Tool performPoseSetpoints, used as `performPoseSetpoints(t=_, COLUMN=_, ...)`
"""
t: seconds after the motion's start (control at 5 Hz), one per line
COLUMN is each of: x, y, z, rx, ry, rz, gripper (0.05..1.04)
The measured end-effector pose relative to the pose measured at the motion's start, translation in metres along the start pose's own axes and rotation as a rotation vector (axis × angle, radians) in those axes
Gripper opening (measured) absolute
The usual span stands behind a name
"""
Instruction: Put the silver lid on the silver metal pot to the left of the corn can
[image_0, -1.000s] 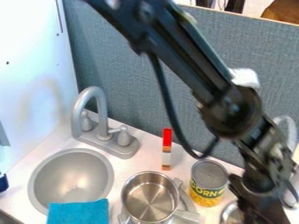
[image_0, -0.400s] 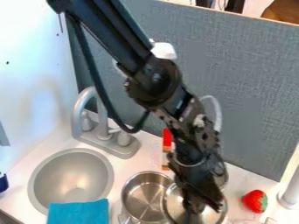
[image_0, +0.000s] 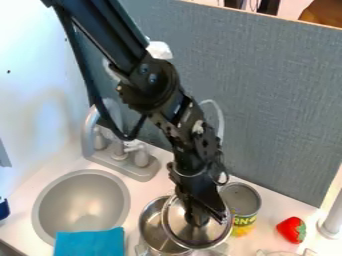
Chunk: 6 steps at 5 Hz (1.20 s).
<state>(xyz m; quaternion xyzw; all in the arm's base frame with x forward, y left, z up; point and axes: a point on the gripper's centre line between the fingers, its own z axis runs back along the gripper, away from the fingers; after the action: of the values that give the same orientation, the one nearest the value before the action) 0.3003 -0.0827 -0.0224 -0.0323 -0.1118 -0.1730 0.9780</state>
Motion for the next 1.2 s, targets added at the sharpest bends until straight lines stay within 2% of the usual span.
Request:
performPoseSetpoints(t=0.6, x=-0.011, y=0.025, z=-0.012, rx=0.048, ry=0.023, rz=0.027, gripper=0.318)
performPoseSetpoints(t=1.2, x=-0.024, y=0.031, z=-0.022, rx=0.058, ry=0.048, rz=0.028, gripper=0.318)
